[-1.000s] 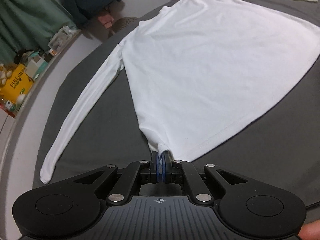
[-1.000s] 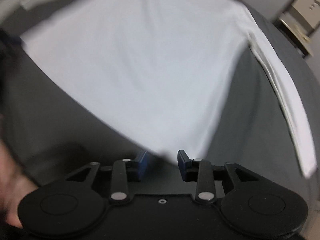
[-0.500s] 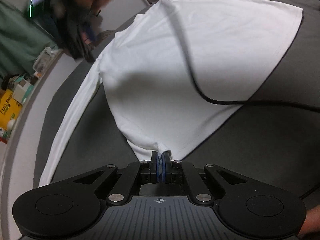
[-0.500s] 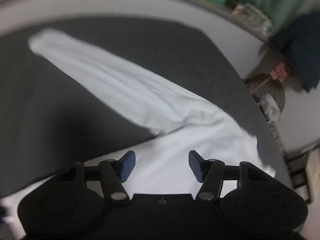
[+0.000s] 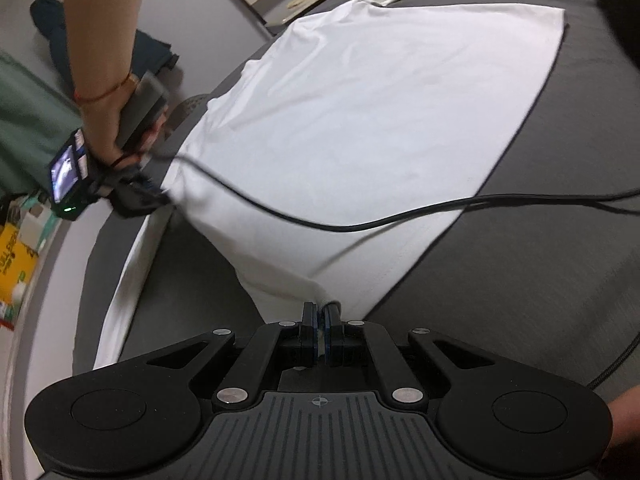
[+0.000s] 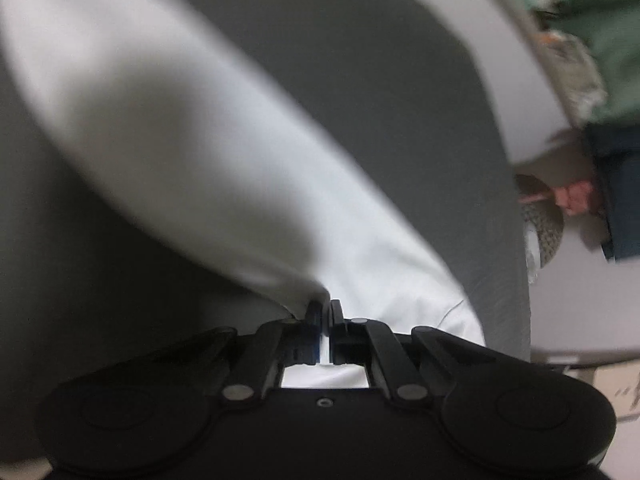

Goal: Fold clothes

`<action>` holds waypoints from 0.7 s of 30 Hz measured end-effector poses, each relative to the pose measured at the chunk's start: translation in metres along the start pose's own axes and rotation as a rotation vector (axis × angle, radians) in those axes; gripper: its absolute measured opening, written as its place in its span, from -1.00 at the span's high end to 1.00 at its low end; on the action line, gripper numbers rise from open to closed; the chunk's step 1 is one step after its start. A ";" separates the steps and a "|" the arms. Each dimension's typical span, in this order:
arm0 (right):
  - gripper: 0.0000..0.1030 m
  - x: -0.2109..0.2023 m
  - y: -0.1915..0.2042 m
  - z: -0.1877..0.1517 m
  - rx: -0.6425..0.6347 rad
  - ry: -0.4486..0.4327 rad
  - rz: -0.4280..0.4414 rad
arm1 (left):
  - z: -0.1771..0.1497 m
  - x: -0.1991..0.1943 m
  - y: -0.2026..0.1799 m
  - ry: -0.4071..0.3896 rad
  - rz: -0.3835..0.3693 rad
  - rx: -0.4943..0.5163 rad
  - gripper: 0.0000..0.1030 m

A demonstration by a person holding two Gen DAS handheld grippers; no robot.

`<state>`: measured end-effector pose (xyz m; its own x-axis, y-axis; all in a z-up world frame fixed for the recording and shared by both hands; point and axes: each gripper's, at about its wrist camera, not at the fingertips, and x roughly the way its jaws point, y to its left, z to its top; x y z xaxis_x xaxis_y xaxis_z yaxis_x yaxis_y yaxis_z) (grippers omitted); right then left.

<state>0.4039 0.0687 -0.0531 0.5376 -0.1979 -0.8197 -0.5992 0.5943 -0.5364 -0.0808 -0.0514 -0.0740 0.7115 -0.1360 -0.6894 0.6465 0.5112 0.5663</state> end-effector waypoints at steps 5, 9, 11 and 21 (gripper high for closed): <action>0.94 0.005 -0.032 0.004 0.260 -0.032 0.084 | -0.003 0.005 0.008 0.024 0.020 -0.056 0.95; 0.94 0.017 -0.044 -0.001 0.404 -0.052 0.114 | -0.011 0.014 0.036 0.086 0.062 -0.254 0.95; 0.94 0.015 -0.051 -0.003 0.474 -0.070 0.122 | -0.020 0.015 0.047 0.121 0.077 -0.346 0.95; 0.65 0.003 -0.057 -0.016 0.552 -0.112 0.200 | -0.030 0.037 0.060 0.252 -0.019 -0.495 0.95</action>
<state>0.4301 0.0213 -0.0280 0.5231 0.0252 -0.8519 -0.3142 0.9348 -0.1653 -0.0240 0.0002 -0.0787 0.5738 0.0265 -0.8186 0.4093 0.8564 0.3146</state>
